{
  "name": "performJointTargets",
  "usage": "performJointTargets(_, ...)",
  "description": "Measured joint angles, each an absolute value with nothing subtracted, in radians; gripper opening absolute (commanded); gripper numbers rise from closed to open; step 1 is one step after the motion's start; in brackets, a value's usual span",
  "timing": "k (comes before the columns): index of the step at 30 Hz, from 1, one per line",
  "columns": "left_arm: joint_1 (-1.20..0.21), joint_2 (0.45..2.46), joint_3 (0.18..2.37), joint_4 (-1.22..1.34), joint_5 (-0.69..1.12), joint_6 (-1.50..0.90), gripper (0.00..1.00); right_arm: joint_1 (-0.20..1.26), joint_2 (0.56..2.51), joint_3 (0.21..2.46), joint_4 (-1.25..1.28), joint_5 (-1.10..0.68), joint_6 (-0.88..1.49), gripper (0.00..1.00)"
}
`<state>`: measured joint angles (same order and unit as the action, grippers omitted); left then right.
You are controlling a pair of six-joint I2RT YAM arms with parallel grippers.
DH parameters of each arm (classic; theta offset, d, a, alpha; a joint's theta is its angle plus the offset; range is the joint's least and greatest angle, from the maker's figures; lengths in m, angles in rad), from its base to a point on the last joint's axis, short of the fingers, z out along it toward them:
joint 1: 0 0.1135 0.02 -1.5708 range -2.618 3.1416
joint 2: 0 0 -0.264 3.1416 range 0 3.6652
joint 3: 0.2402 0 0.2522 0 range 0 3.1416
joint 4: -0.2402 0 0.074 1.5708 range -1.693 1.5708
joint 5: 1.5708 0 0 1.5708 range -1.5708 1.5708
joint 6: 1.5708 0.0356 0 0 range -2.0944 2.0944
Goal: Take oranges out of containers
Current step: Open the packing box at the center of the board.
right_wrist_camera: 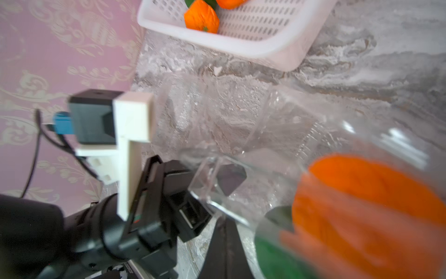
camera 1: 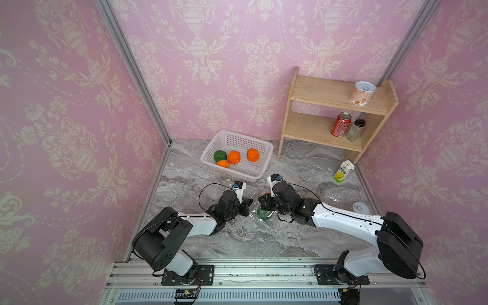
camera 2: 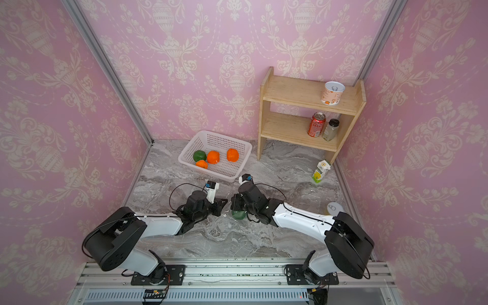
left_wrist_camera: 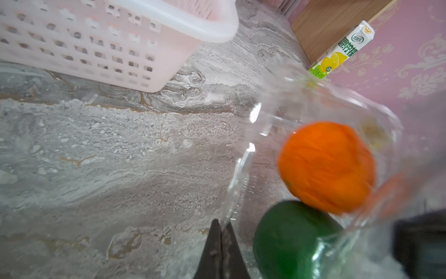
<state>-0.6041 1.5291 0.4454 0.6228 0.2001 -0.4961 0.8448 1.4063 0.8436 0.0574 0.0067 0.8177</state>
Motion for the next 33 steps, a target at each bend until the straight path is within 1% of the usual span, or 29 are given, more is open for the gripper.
performJointTargets(4, -0.581, 1.535, 0.445, 0.598, 0.192, -0.505, 0.0, 0.845, 1.335, 0.844, 0.089, 0.006, 0.821, 0.0)
performJointTargets(10, -0.579, 1.535, 0.441, 0.604, 0.193, -0.511, 0.0, 0.844, 1.316, 0.841, 0.065, 0.019, 0.824, 0.0)
performJointTargets(13, -0.579, 1.534, 0.439, 0.609, 0.193, -0.511, 0.0, 0.836, 1.276, 0.829, 0.022, 0.042, 0.825, 0.0)
performJointTargets(18, -0.577, 1.514, 0.421, 0.62, 0.192, -0.511, 0.0, 0.785, 1.144, 0.806, -0.087, 0.087, 0.829, 0.01)
performJointTargets(19, -0.576, 1.51, 0.417, 0.623, 0.192, -0.511, 0.0, 0.773, 1.114, 0.797, -0.109, 0.098, 0.833, 0.07)
performJointTargets(20, -0.575, 1.506, 0.411, 0.63, 0.192, -0.512, 0.0, 0.763, 1.087, 0.786, -0.128, 0.107, 0.837, 0.16)
performJointTargets(21, -0.574, 1.501, 0.404, 0.639, 0.193, -0.513, 0.0, 0.753, 1.062, 0.774, -0.147, 0.12, 0.838, 0.27)
performJointTargets(22, -0.572, 1.492, 0.395, 0.646, 0.192, -0.514, 0.0, 0.743, 1.036, 0.764, -0.173, 0.136, 0.837, 0.3)
performJointTargets(24, -0.57, 1.478, 0.38, 0.648, 0.184, -0.515, 0.0, 0.72, 0.992, 0.746, -0.228, 0.16, 0.839, 0.29)
performJointTargets(25, -0.57, 1.472, 0.377, 0.646, 0.178, -0.514, 0.0, 0.708, 0.974, 0.742, -0.26, 0.173, 0.838, 0.31)
performJointTargets(27, -0.57, 1.461, 0.373, 0.644, 0.171, -0.514, 0.0, 0.684, 0.944, 0.741, -0.326, 0.192, 0.831, 0.41)
performJointTargets(29, -0.57, 1.451, 0.37, 0.638, 0.169, -0.514, 0.0, 0.663, 0.916, 0.741, -0.388, 0.204, 0.816, 0.49)
performJointTargets(30, -0.57, 1.447, 0.369, 0.634, 0.167, -0.514, 0.0, 0.656, 0.903, 0.741, -0.415, 0.208, 0.809, 0.55)
performJointTargets(31, -0.57, 1.441, 0.365, 0.633, 0.165, -0.514, 0.09, 0.65, 0.89, 0.744, -0.445, 0.212, 0.801, 0.65)
performJointTargets(32, -0.57, 1.434, 0.361, 0.632, 0.16, -0.514, 0.23, 0.646, 0.879, 0.748, -0.47, 0.214, 0.79, 0.75)
performJointTargets(33, -0.57, 1.427, 0.355, 0.633, 0.155, -0.511, 0.26, 0.643, 0.869, 0.754, -0.49, 0.214, 0.778, 0.83)
